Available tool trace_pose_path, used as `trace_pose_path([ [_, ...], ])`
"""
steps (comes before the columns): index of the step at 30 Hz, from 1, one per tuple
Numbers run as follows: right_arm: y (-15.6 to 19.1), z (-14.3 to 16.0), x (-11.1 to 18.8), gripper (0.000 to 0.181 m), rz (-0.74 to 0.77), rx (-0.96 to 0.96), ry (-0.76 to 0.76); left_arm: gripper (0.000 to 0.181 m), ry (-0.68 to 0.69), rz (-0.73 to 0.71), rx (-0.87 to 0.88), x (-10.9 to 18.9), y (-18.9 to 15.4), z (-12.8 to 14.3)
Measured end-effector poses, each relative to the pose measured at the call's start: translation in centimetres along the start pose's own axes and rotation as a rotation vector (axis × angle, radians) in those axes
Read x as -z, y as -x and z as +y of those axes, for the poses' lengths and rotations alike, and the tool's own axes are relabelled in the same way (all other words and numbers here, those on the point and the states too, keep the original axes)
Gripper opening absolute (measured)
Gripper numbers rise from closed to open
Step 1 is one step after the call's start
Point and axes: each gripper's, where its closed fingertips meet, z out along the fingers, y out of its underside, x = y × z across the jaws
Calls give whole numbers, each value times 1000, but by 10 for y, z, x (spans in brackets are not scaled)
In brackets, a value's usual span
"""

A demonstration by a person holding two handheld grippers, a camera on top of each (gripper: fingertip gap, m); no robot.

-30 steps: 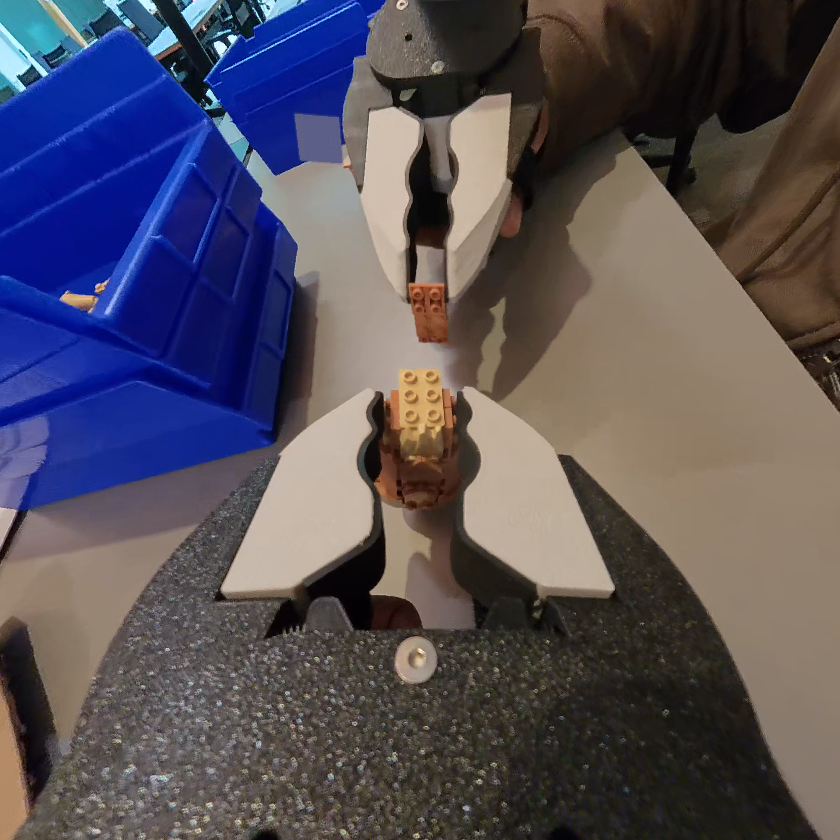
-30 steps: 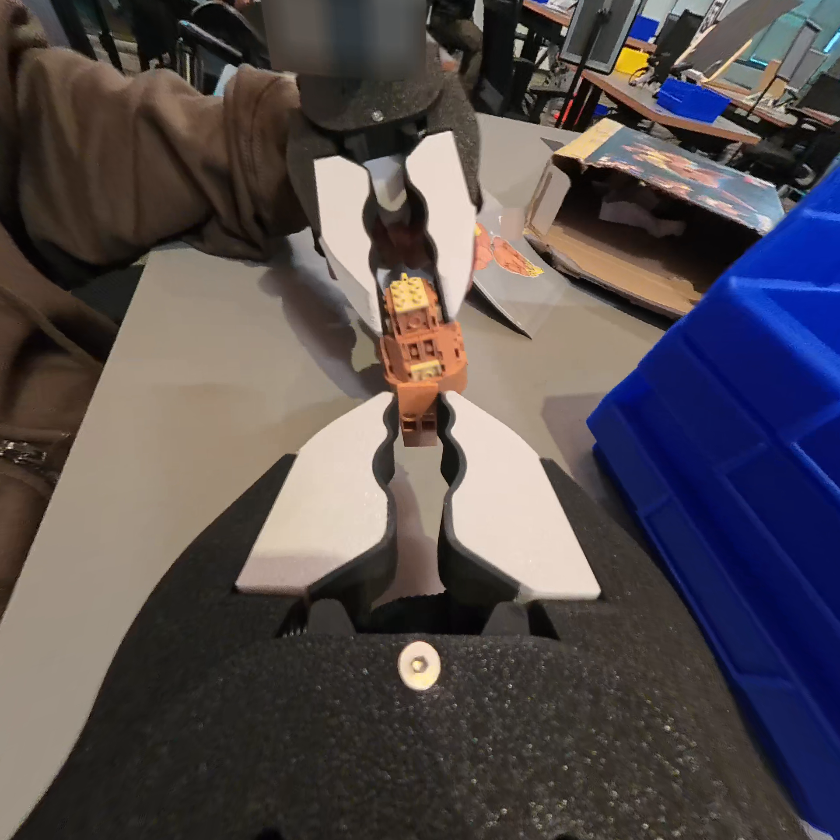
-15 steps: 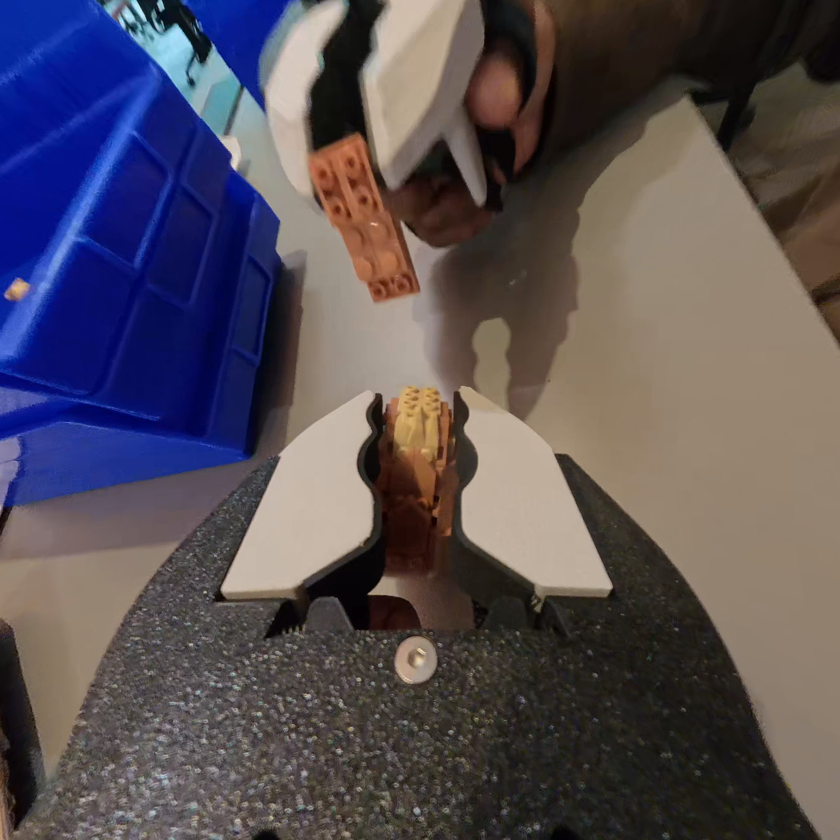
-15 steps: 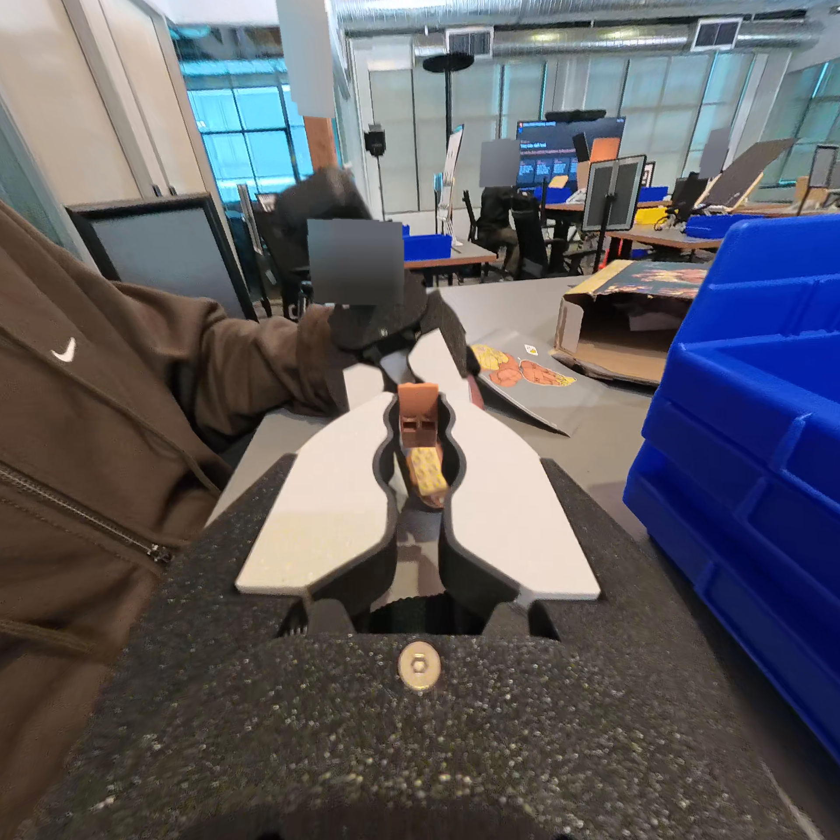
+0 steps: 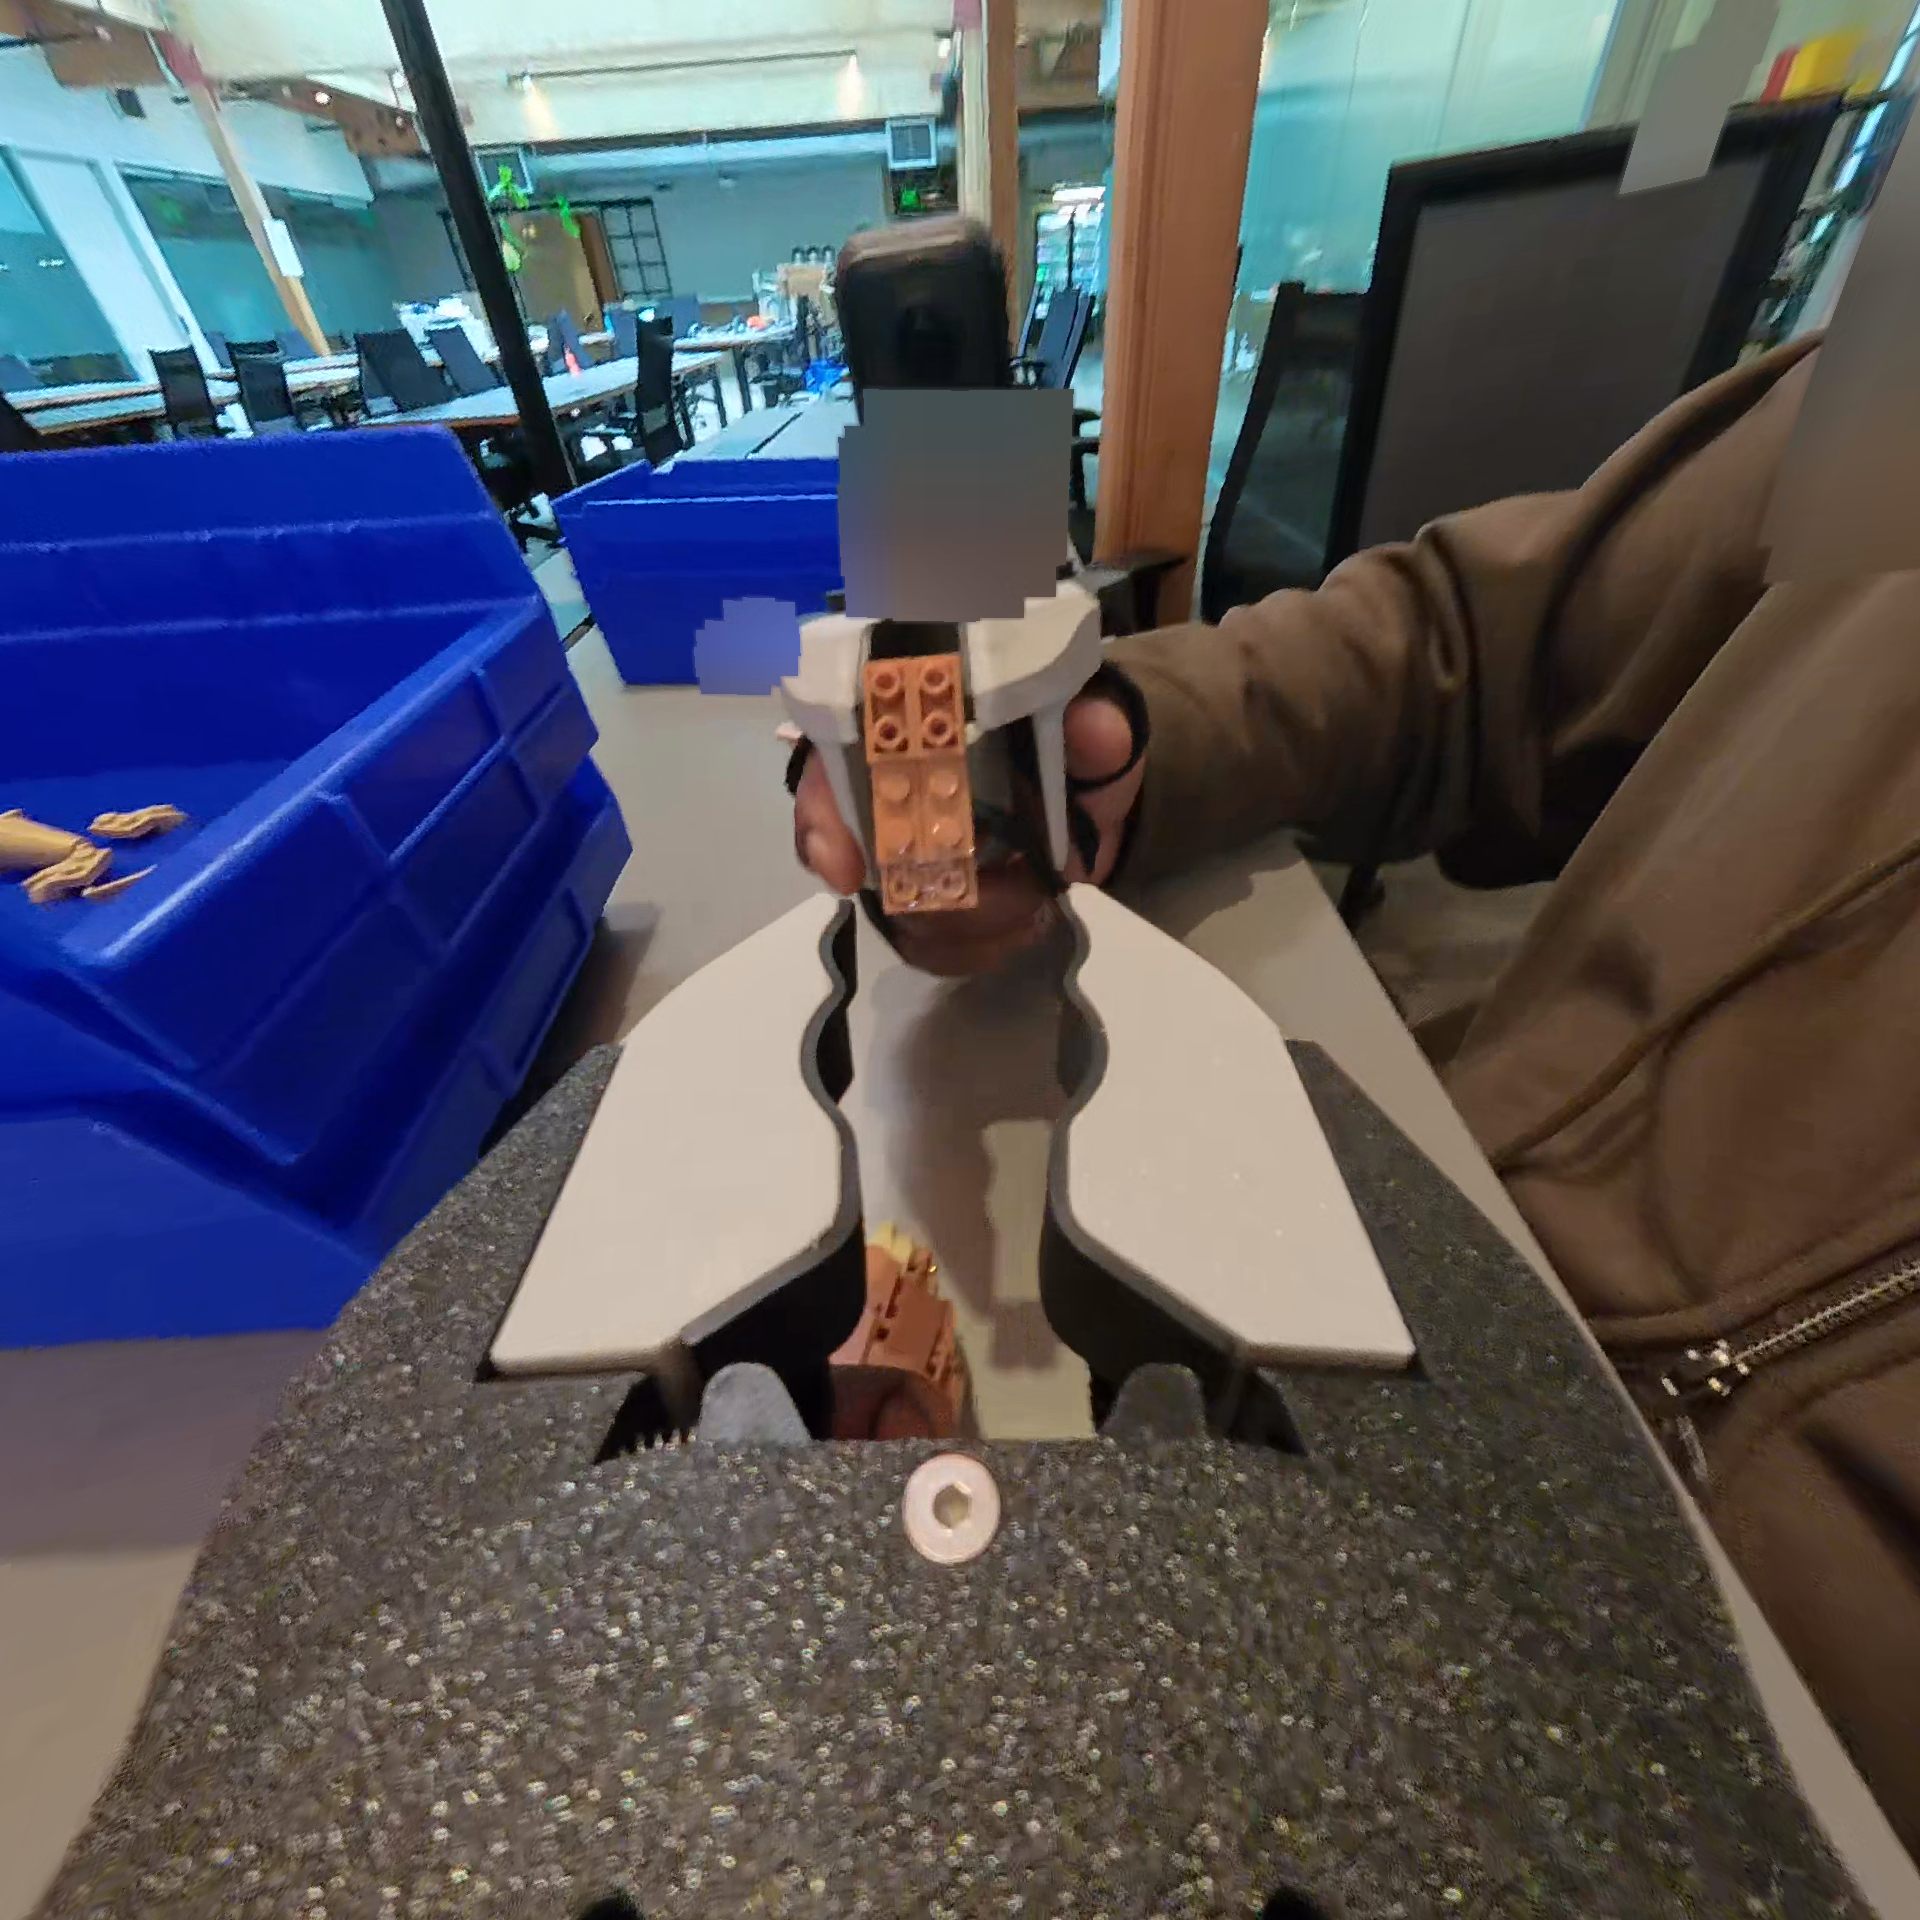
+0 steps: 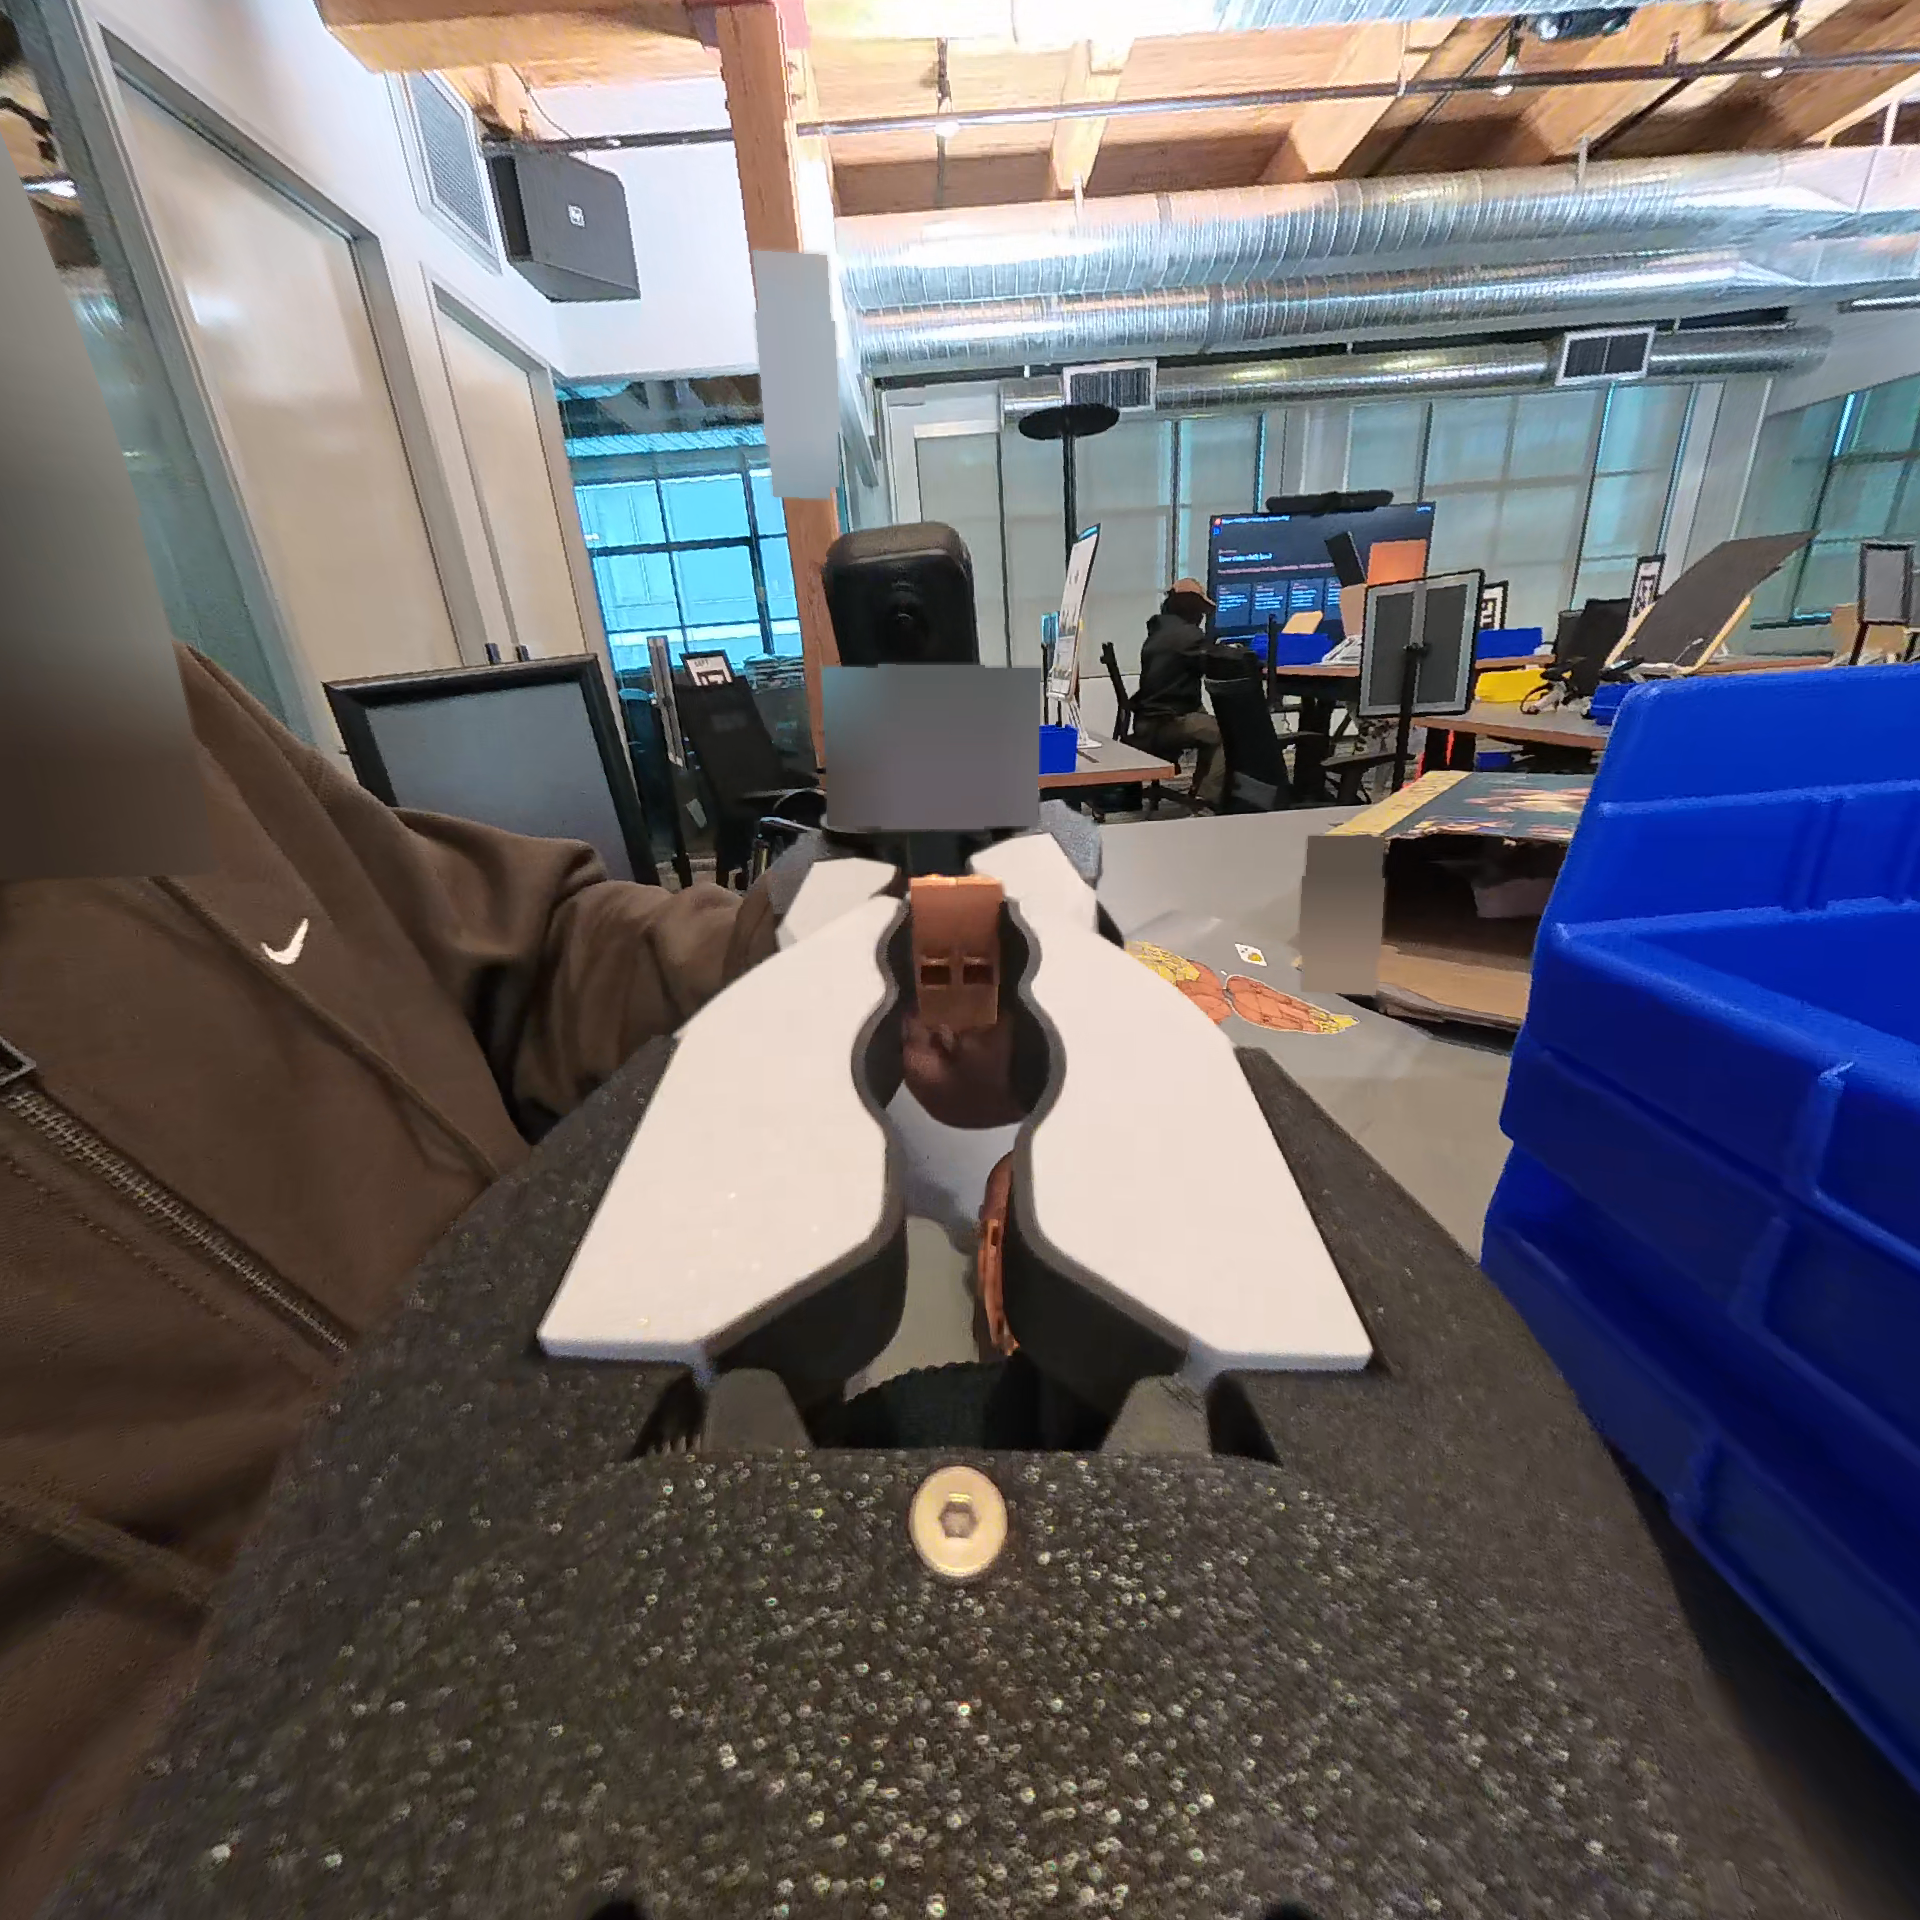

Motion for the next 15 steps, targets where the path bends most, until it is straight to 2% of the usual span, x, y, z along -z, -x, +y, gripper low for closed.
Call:
trace_pose_path([
  [4,1,-2,-2,16,-9,-7,-23,33,-15,-7,-1,-4,-1,-3],
  [8,4,0,-4,16,-22,-3,-25,17,-56,-20,7,-2,2,-8],
  [15,-5,8,-4,17,61,103,69,17,30,-94,-67,9,13,-4],
])
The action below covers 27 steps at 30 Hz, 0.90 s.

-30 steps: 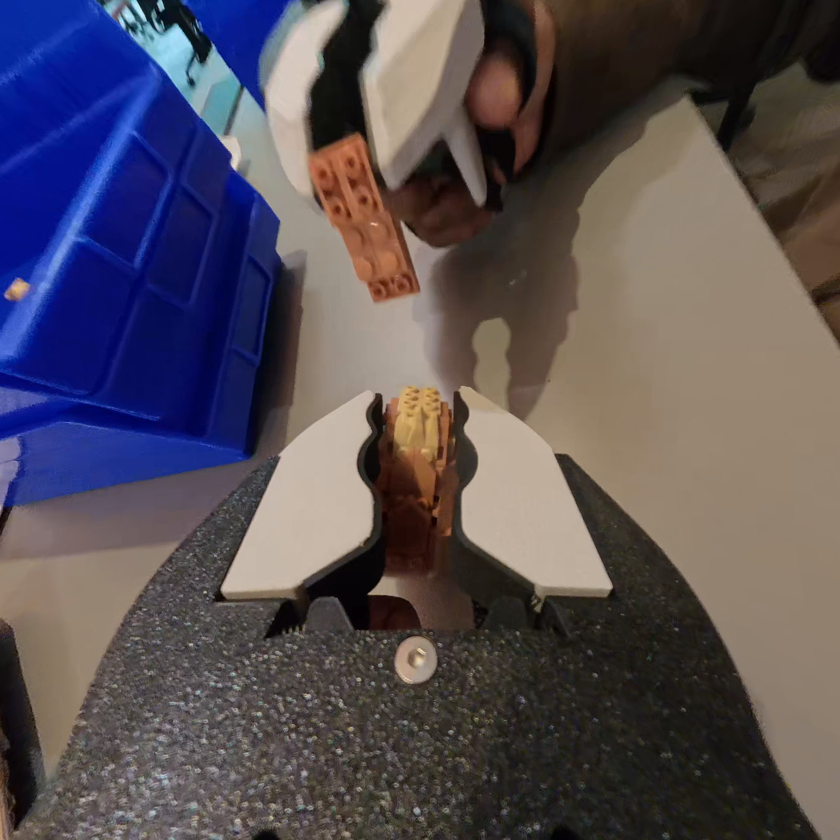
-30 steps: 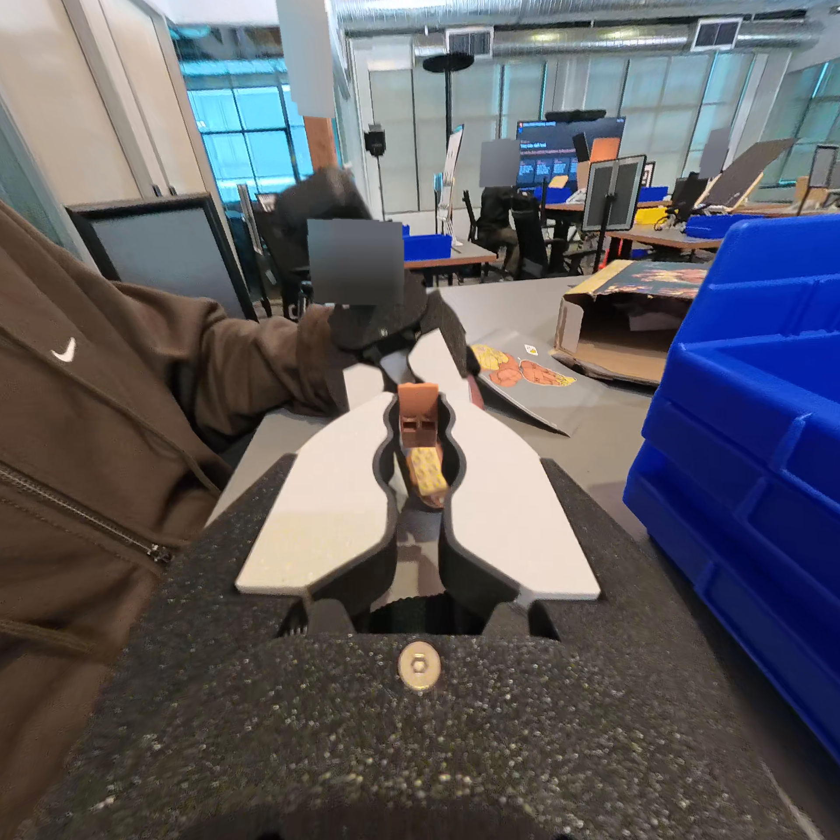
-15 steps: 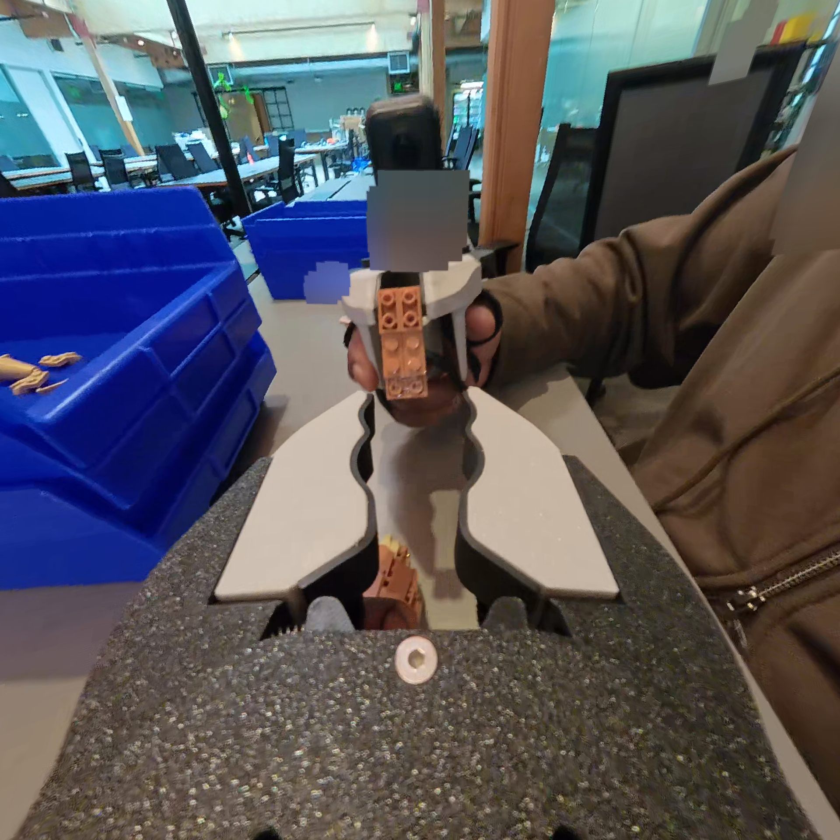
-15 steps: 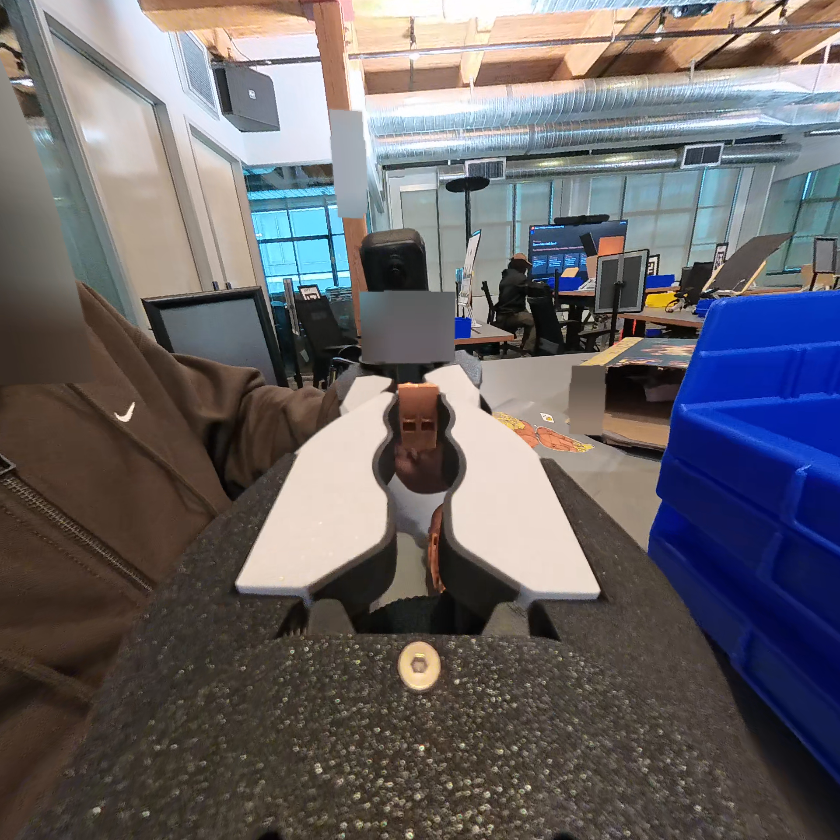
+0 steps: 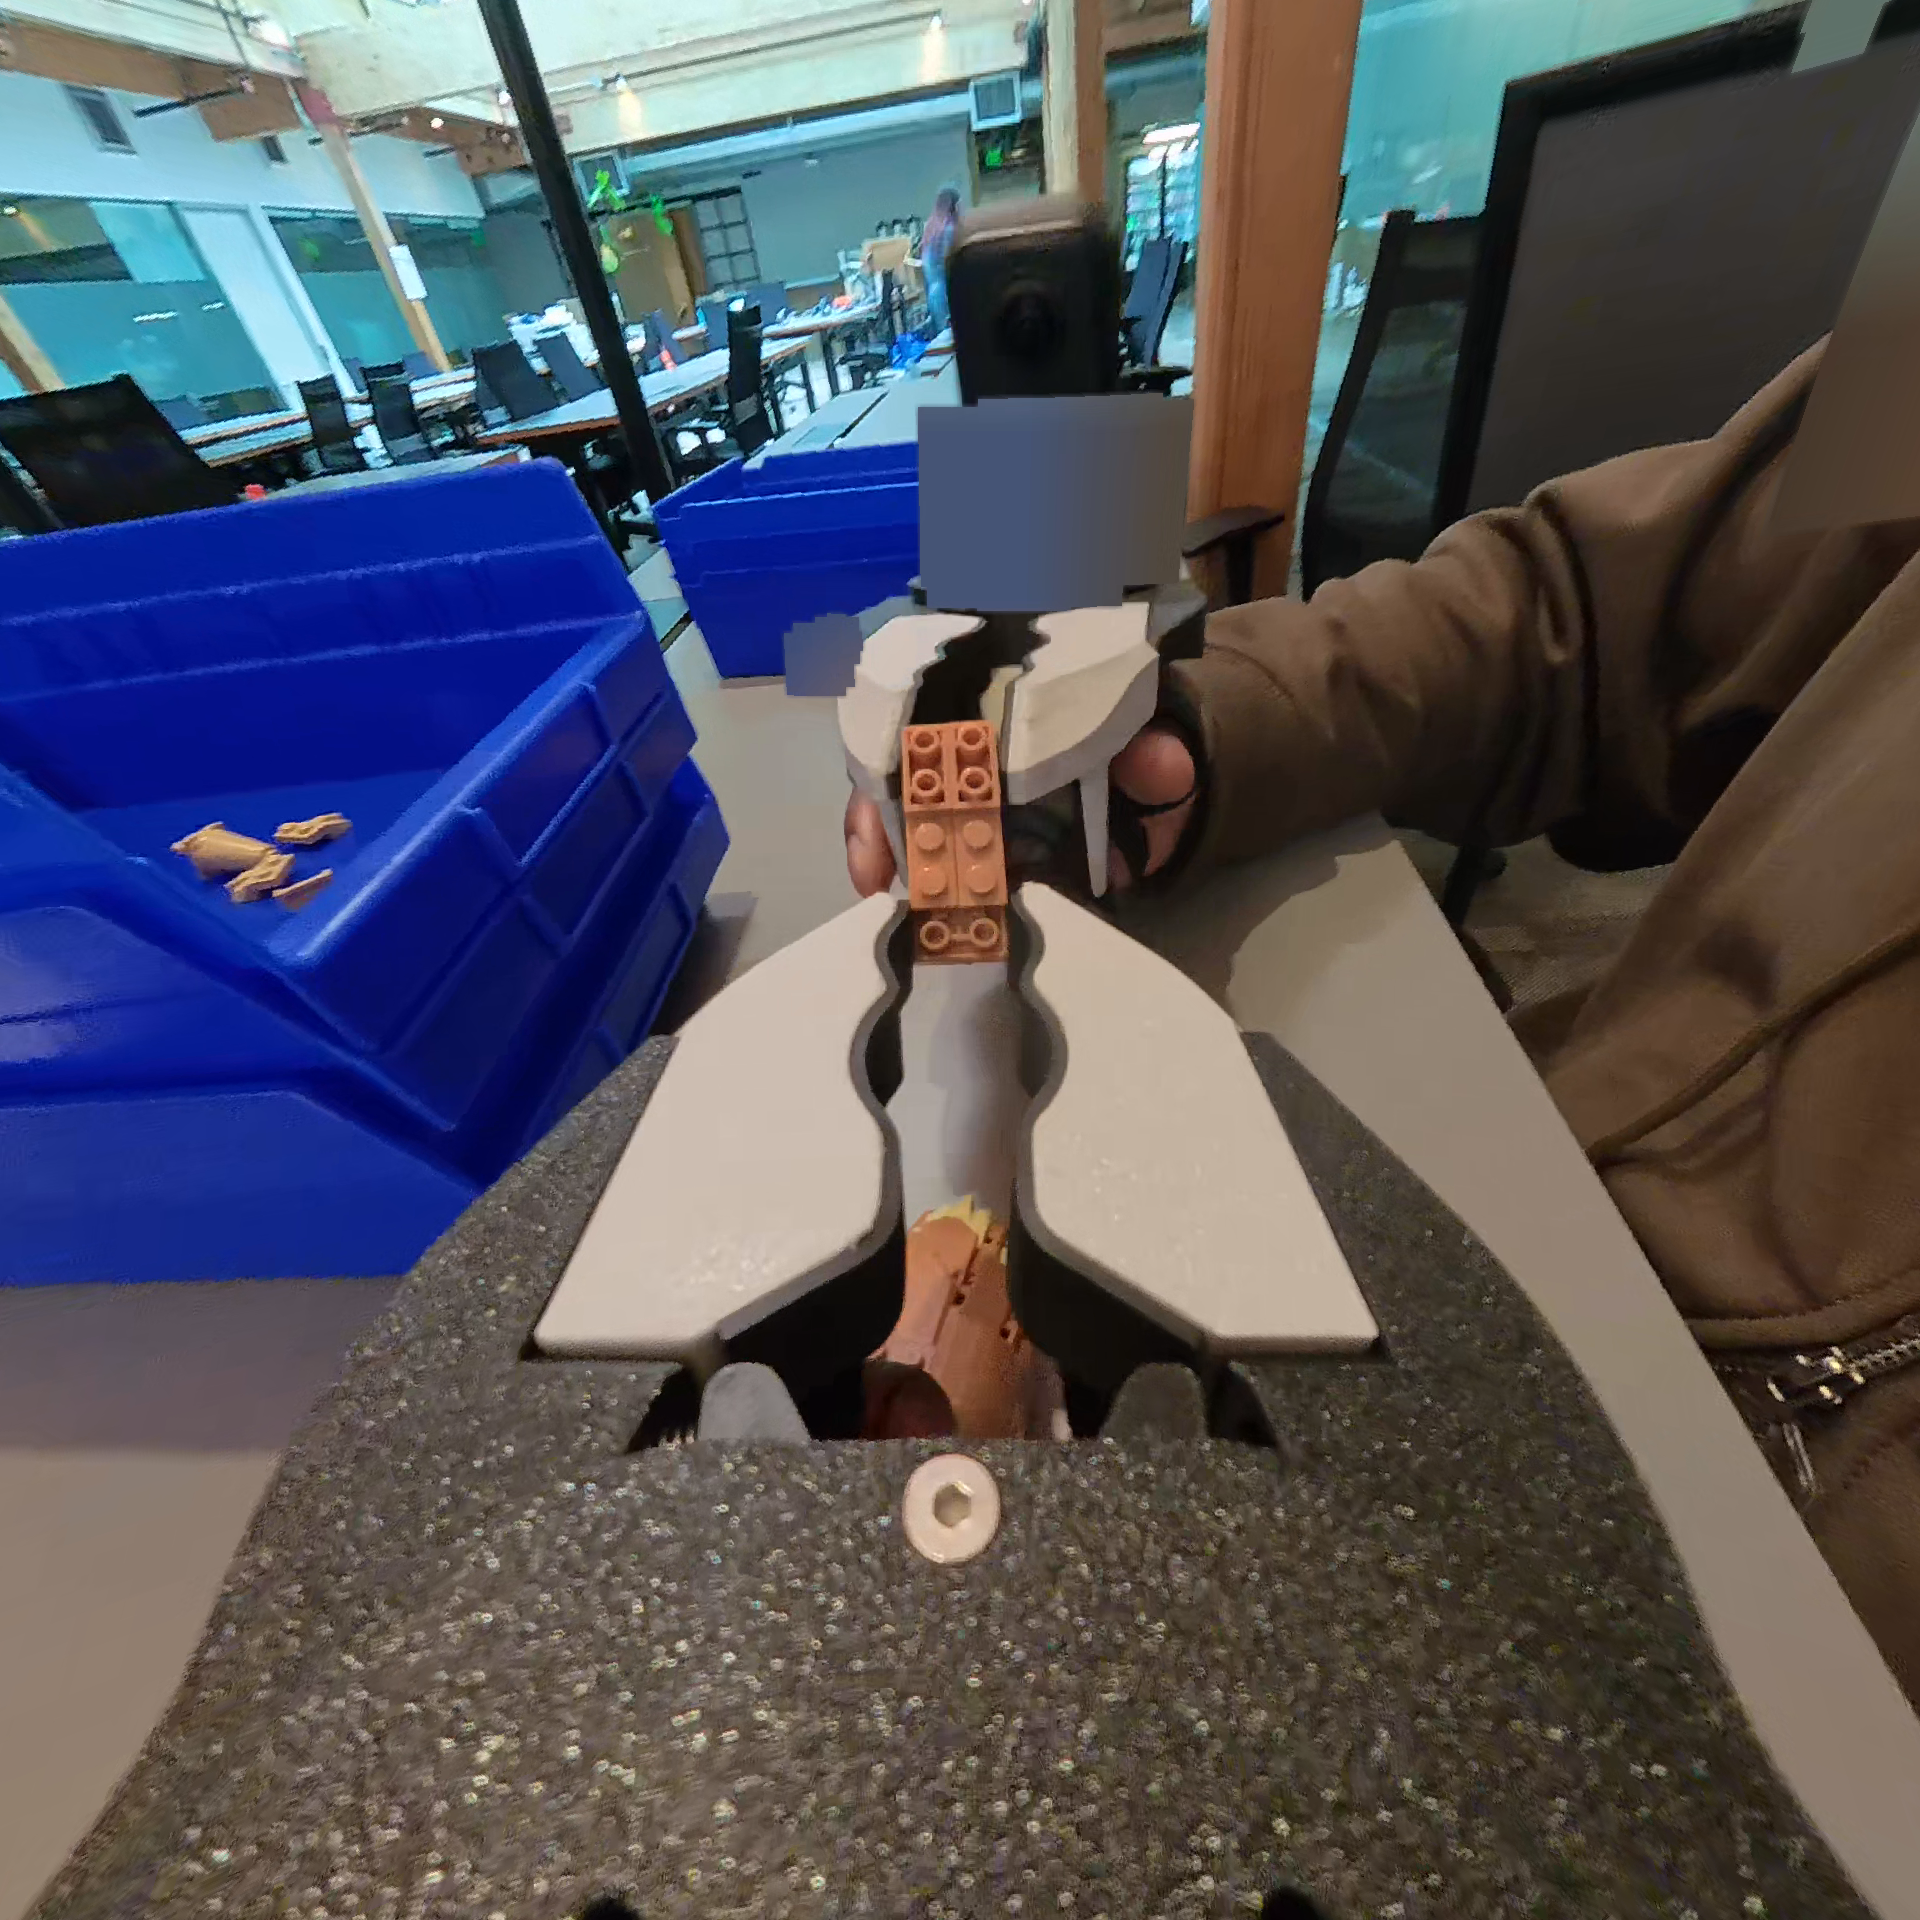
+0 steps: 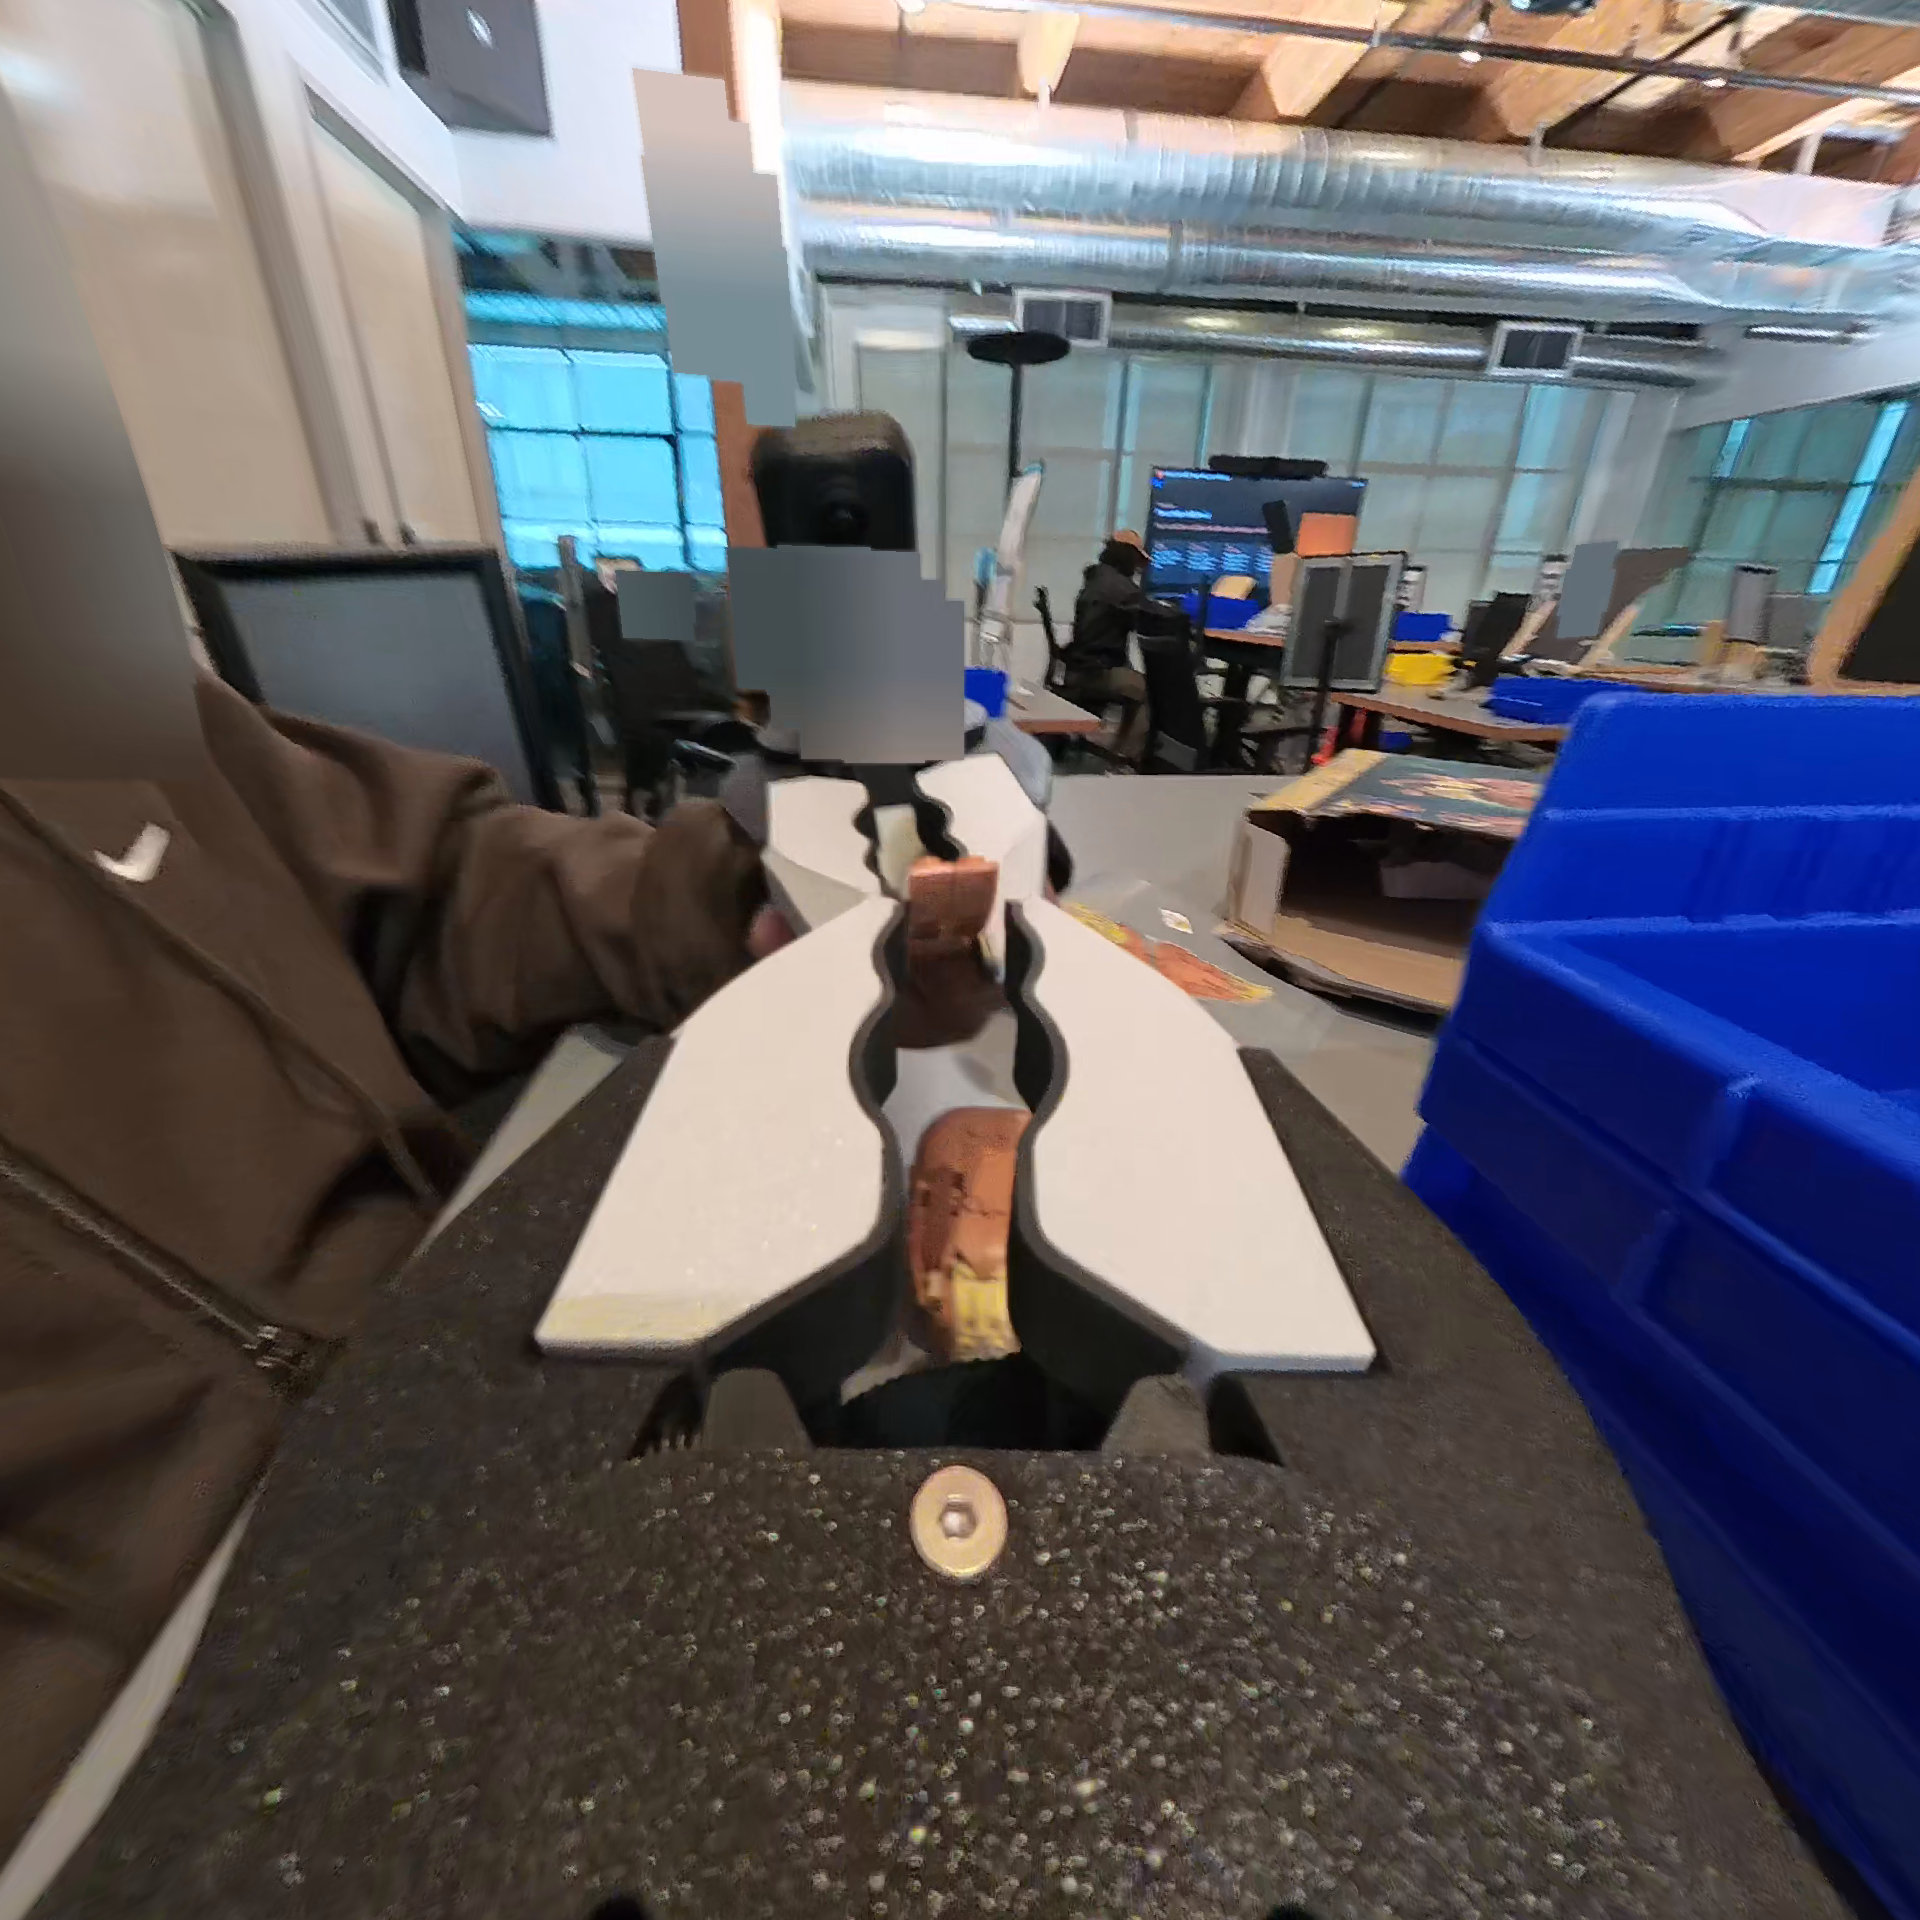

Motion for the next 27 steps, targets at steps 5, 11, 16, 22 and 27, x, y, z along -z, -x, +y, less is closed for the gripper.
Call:
trace_pose_path([
  [5,-15,10,2,36,186,324,171,17,56,-59,-23,10,9,-1],
  [11,-37,13,10,38,470,916,402,17,207,-162,-51,14,25,18],
  [16,-39,32,8,37,506,1227,562,17,302,-197,-110,10,26,32],
  [22,-30,37,-1,36,511,1496,602,17,376,-181,-131,6,21,43],
  [27,-25,48,-6,15,467,1566,633,17,389,-125,-140,1,11,48],
])
